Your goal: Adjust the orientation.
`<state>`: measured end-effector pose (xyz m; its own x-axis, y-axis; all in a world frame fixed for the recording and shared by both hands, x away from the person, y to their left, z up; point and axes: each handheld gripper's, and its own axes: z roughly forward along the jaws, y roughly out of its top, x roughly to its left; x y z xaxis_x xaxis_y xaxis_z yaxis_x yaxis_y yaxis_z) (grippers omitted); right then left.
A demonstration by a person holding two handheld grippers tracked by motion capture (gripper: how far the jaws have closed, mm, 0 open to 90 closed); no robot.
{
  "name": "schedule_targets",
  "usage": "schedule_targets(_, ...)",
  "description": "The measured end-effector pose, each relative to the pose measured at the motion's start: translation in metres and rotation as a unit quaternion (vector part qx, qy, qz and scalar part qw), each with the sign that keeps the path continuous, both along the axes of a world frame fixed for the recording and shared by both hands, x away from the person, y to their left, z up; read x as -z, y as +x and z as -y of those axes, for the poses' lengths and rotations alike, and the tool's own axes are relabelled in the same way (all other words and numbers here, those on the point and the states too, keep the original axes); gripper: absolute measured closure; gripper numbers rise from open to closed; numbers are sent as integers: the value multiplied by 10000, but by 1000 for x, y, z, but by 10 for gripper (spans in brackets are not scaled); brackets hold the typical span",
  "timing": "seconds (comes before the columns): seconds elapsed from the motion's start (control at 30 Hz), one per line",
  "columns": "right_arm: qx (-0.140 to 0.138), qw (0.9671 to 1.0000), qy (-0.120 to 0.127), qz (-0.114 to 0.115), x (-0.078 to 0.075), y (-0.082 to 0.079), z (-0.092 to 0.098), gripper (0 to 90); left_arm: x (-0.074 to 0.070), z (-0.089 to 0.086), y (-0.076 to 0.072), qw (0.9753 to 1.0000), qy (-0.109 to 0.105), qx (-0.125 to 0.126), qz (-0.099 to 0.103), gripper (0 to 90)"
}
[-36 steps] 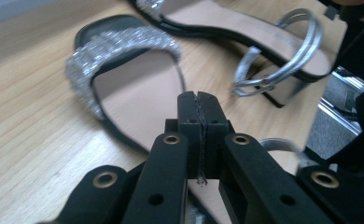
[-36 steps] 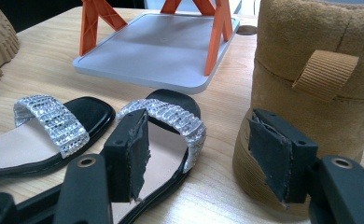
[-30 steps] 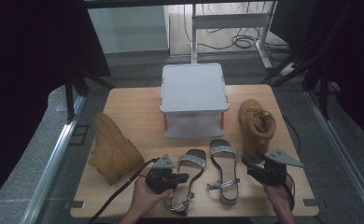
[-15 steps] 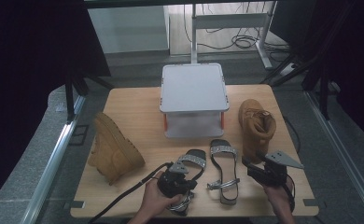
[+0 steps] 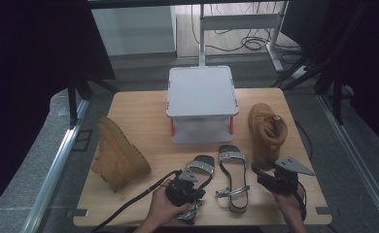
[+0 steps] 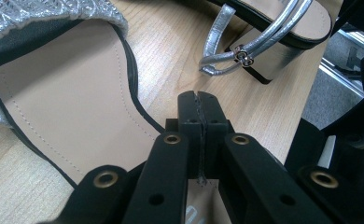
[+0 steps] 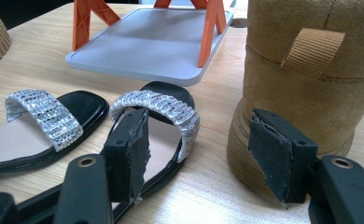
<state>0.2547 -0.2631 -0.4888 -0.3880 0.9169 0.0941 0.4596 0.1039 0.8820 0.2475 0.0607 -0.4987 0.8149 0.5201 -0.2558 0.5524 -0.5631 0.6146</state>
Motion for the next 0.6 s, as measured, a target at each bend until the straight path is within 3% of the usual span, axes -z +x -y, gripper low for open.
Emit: schedule_targets(0.6,6,10000,-12,-47,2,-1,1,388,-3,-17,8,9996,151,104,-218,899)
